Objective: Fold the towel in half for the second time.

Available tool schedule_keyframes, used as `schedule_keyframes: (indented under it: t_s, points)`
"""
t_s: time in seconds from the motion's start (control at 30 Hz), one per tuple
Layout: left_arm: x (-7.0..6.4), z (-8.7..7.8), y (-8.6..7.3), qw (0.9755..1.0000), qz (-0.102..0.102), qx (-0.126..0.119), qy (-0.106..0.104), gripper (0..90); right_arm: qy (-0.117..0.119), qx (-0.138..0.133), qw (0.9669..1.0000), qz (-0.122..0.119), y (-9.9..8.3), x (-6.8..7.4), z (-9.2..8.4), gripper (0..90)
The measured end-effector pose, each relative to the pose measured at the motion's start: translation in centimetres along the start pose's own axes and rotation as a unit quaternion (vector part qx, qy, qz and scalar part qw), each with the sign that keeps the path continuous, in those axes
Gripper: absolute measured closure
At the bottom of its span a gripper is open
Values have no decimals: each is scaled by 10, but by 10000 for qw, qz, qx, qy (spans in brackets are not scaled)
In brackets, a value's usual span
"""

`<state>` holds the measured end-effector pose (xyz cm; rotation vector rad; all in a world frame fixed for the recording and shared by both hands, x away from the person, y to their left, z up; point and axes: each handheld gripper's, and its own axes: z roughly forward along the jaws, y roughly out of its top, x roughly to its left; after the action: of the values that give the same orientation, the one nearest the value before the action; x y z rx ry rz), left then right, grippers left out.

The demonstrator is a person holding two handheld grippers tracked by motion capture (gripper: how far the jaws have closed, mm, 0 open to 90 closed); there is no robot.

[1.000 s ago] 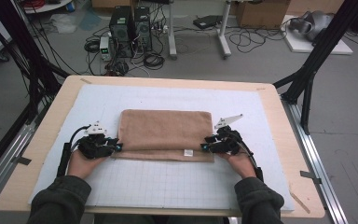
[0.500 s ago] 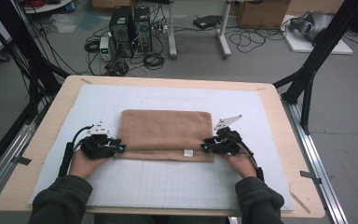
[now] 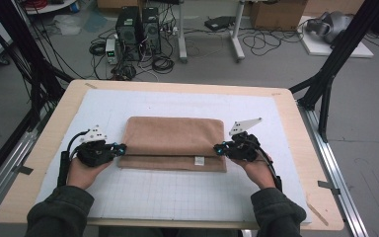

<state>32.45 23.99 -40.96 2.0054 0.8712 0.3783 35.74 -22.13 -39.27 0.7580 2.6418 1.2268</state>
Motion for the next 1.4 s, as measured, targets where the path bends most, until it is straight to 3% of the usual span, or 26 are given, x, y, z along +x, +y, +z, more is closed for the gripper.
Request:
schedule_keyframes:
  t_s: [0.13,0.27,0.37,0.43,0.5,0.57,0.63,0.73,0.77,0.9,1.07,1.17,1.4]
  points:
    - [-5,-4,-7,9998,147,151,-27,852,75,37,9999,-83,-2,13,-5,848]
    - [-10,6,-25,9987,147,470,-124,837,138,282,9995,-6,-16,17,8,834]
    - [-8,2,-26,9995,-35,270,-185,753,329,448,9983,154,-25,16,18,807]
    - [-6,-3,-20,9998,-126,86,-162,655,359,272,9988,187,-24,15,15,781]
    - [-5,-6,-13,9998,-143,-61,-132,647,356,100,9992,166,-19,14,9,769]
    - [-6,-3,-9,9998,-134,-57,-166,652,357,16,9991,209,-16,12,8,769]
    - [-9,5,-9,9997,40,204,-161,692,332,102,9992,216,-15,11,12,768]
    - [-10,16,-16,9981,53,602,-128,778,353,324,9984,300,-21,10,21,774]
    - [-10,17,-18,9980,69,614,-114,789,355,353,9983,286,-24,11,23,776]
    - [-10,15,-24,9987,-49,492,-118,798,369,395,9980,328,-31,13,25,789]
    - [-11,15,-25,9988,-1,474,-86,788,396,280,9983,333,-36,12,24,777]
    - [-11,14,-24,9992,1,401,-89,741,388,208,9984,353,-32,13,22,688]
    - [-7,6,-15,9997,-232,26,-83,565,120,-248,9990,357,-10,10,17,467]
